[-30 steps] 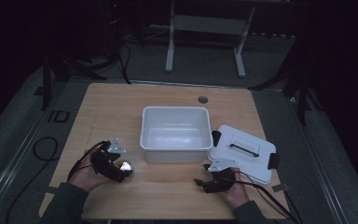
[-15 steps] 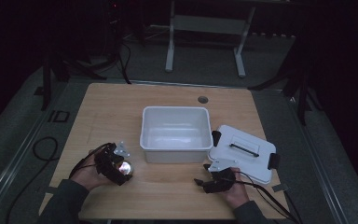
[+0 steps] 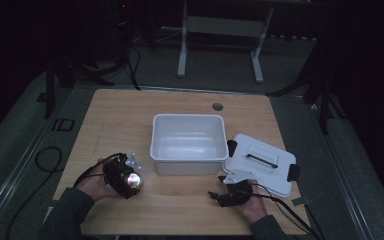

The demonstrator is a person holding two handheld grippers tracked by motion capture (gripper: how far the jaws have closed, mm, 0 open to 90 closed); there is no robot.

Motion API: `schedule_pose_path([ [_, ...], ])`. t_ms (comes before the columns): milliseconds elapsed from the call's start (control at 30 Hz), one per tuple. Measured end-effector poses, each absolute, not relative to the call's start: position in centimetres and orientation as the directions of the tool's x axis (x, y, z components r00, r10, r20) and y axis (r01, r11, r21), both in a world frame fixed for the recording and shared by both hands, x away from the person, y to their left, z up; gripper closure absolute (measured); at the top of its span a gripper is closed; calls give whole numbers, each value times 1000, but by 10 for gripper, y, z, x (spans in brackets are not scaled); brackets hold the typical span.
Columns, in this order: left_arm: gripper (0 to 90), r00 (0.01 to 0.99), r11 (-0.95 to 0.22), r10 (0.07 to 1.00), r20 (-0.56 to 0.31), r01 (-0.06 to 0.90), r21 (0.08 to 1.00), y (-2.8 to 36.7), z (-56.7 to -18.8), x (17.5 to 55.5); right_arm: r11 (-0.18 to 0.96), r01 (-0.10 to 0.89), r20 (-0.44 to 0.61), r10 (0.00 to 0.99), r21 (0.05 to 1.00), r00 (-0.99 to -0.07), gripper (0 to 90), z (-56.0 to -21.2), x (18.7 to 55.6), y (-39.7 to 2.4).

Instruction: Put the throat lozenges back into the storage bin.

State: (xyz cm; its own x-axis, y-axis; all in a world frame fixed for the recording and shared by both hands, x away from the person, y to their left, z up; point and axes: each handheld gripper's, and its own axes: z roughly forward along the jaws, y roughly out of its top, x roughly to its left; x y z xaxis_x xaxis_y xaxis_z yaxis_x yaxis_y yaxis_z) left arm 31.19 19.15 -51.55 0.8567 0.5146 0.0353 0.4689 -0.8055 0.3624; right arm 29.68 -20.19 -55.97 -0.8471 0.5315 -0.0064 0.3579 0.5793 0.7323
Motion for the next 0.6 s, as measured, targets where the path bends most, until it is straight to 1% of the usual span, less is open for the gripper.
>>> schedule_pose_path([
  [100,110,865,-824,499,39,461,329,190,-517,315,579,358,-6,531,732,-847,290,-560,297,-202],
  [300,112,871,-834,490,39,455,312,188,-519,318,579,357,-7,531,732,-847,290,-560,297,-202],
  [367,141,872,-835,487,41,451,315,188,-518,318,579,358,-7,531,732,-847,290,-560,297,-202],
  [433,142,872,-835,487,41,451,315,188,-518,318,579,358,-6,531,732,-847,290,-560,297,-202],
  [600,144,878,-848,477,44,447,286,187,-520,320,580,358,-7,531,732,-847,290,-560,297,-202],
])
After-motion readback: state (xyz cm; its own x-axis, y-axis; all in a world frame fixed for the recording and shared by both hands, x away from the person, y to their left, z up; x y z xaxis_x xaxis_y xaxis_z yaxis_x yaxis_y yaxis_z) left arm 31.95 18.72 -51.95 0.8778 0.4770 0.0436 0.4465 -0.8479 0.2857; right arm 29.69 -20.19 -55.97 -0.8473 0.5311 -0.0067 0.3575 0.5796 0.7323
